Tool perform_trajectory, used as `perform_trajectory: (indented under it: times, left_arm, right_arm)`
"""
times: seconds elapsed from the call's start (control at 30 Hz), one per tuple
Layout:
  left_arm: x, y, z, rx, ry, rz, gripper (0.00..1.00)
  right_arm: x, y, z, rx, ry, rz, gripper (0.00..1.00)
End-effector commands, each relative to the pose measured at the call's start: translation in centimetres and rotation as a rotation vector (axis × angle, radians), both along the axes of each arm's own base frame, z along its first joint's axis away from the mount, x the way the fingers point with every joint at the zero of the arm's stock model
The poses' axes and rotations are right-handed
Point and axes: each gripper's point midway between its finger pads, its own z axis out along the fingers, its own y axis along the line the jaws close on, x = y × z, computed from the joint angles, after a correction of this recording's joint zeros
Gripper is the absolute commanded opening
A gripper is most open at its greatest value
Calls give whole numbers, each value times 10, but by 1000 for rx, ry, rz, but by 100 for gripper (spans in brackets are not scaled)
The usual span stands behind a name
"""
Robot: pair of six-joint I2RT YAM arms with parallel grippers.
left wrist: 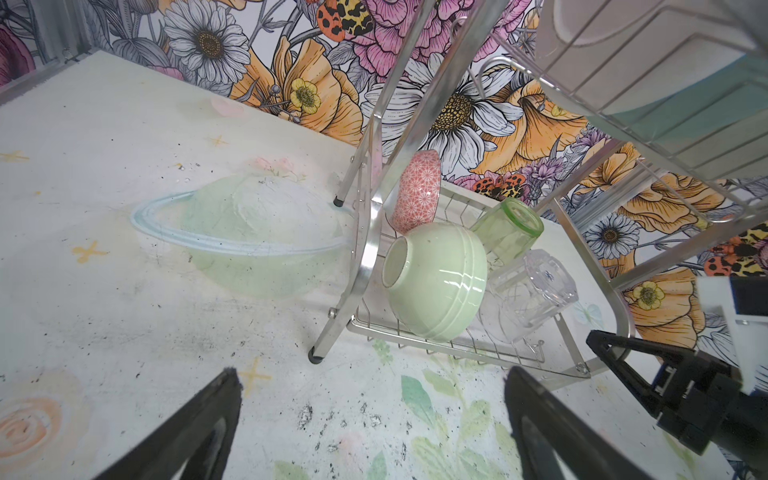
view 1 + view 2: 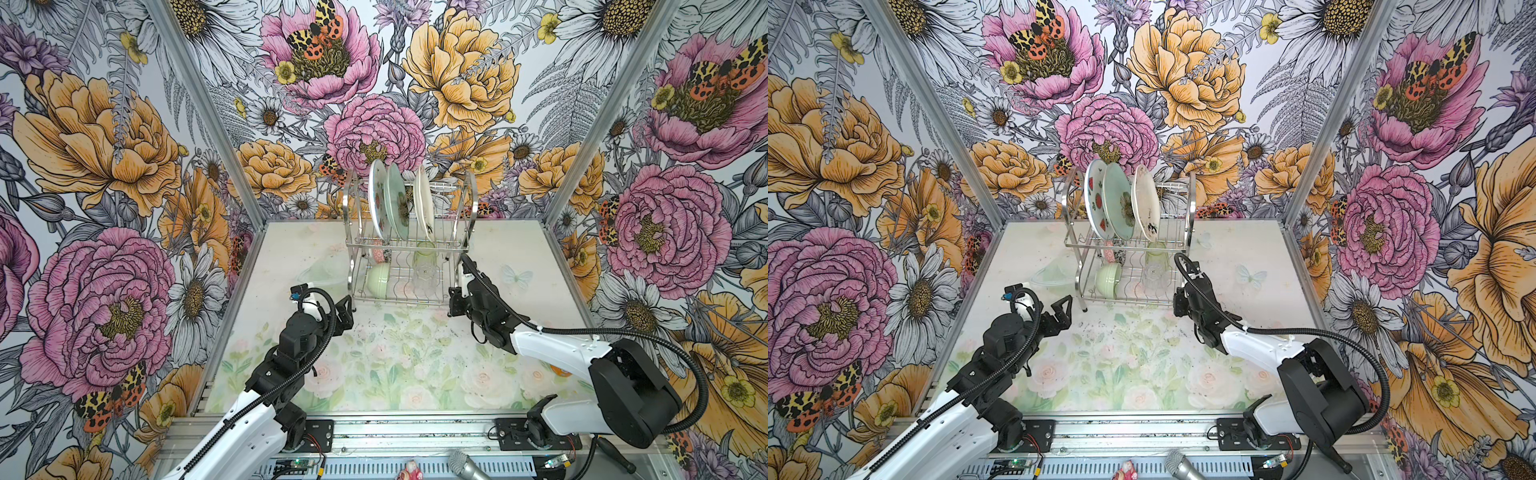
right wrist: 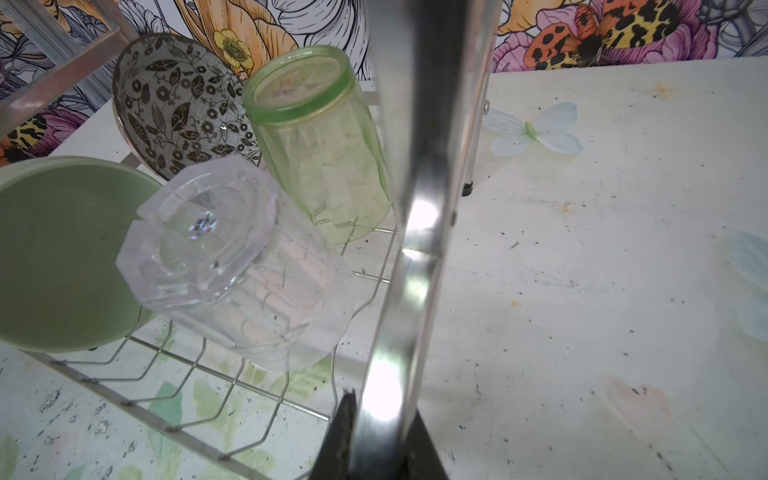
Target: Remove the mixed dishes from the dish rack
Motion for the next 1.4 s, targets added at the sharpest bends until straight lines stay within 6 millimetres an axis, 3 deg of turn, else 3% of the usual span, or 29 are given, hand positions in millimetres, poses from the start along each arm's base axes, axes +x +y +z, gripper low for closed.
perform_trajectory:
  times: [0.0,0.3,0.57,1.0,1.07,1.37]
  left_arm:
    - [1,0,9,-21,-20,1,99]
    - [3,1,13,-23,-24,7,99]
    - [4,2,12,-20,-20,14,99]
    - [3,3,10,-20,-12,15,99]
    - [3,3,9,-24,-12,16,99]
    - [2,3,11,-24,-15,12,99]
  right_arm:
    - [-10,-28,-7,-88,33,-70,7]
    - [-13,-46,-13,-93,67,-53,8]
    - [-19,-74,-8,-22,67,-113,7]
    - [-21,-70,-12,-2,88,-93,8]
    - [-21,-67,-13,0,91,-80,11]
    - [-27,-62,3,48,58,-55,40]
